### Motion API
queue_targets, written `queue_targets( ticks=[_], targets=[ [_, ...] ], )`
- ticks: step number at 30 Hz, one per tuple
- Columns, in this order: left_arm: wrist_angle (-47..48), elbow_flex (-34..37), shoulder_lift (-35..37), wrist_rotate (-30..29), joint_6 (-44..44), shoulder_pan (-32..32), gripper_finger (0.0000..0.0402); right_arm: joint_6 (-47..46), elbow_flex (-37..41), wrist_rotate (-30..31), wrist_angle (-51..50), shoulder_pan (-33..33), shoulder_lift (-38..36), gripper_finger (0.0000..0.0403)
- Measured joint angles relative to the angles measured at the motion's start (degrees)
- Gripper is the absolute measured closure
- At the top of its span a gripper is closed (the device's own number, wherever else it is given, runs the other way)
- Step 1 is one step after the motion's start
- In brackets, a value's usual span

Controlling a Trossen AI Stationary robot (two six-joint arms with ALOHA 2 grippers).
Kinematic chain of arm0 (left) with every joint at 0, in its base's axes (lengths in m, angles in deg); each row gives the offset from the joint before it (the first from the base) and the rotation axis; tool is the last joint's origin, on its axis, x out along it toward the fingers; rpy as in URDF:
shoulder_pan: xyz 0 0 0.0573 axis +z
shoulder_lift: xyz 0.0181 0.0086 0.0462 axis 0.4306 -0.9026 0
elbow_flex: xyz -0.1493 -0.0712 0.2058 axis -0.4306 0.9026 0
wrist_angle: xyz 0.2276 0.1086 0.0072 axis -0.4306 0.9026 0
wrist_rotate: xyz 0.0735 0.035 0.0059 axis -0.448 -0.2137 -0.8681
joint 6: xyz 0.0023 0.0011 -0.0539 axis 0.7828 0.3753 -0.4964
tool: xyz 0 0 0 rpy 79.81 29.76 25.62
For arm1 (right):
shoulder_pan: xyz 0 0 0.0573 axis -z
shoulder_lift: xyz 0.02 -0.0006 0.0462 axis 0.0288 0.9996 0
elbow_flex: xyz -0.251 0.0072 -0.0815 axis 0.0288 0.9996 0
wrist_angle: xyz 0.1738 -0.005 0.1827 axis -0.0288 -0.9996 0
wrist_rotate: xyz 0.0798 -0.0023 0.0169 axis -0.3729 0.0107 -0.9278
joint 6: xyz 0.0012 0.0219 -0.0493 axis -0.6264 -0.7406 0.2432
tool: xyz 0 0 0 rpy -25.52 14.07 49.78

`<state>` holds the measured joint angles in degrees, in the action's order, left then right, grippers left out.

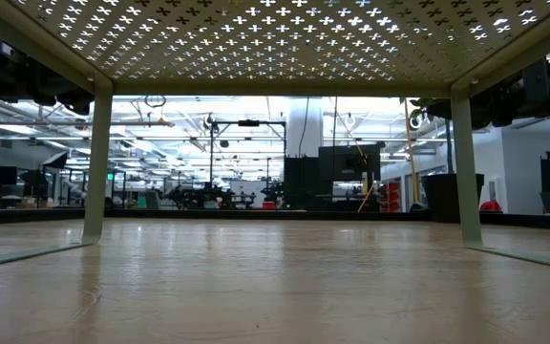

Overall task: Pick & Place Mini bowls
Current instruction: Return to Home Position

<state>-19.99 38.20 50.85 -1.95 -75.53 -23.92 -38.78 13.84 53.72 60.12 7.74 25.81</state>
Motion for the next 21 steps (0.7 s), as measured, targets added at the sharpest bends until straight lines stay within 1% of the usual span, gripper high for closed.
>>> queue_targets(
  ticks=[21],
  targets=[
    [0.0,0.0,0.0,0.0,0.0,0.0,0.0254,0.0,0.0,0.0,0.0,0.0,0.0,0.0403]
  ],
)
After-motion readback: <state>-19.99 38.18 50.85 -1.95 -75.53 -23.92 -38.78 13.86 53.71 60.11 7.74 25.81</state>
